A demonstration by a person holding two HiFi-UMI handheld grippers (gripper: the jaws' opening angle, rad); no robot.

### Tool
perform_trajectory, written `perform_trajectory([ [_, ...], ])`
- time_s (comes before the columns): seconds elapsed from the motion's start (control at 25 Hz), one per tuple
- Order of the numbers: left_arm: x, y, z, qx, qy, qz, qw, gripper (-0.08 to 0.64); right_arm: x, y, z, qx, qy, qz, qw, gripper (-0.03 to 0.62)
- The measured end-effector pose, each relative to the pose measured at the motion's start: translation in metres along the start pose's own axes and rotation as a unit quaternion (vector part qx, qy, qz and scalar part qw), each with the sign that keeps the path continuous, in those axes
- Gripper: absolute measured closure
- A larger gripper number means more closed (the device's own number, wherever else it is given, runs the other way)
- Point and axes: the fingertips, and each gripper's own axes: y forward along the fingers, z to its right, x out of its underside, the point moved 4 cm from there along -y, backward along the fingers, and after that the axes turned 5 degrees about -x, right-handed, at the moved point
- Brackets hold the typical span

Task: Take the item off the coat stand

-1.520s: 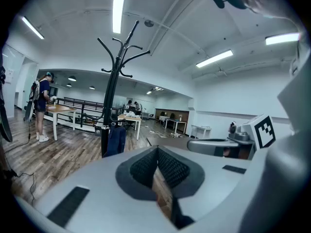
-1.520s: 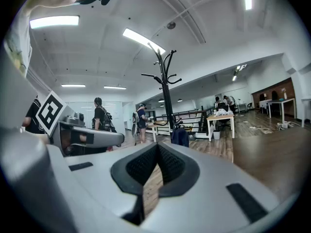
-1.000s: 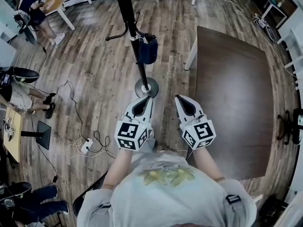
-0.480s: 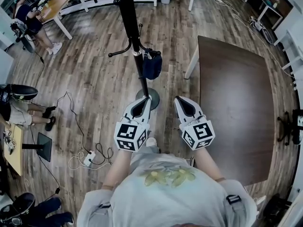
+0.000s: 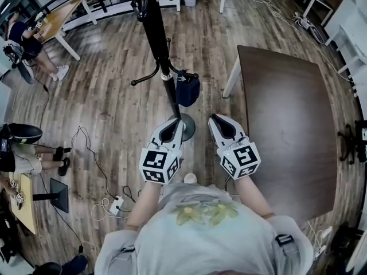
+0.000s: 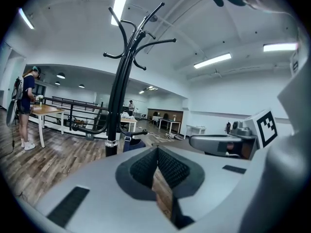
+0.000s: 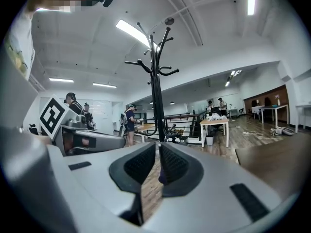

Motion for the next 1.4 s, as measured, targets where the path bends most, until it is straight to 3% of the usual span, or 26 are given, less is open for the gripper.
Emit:
perform_trajectory([
  [0.6, 0.013, 0.000, -0.019, 0.011, -0.015, -0.007, 0.9998, 0.545, 0.000, 0.037, -0.002, -0.006, 0.002, -0.037, 0.999, 0.329],
  [1.4, 0.006, 0.032, -0.053, 0.021, -0.002, -0.015, 0.9997, 0.543, 0.022, 0.102, 0.033, 0.008, 0.013, -0.081, 0.997, 0.301],
])
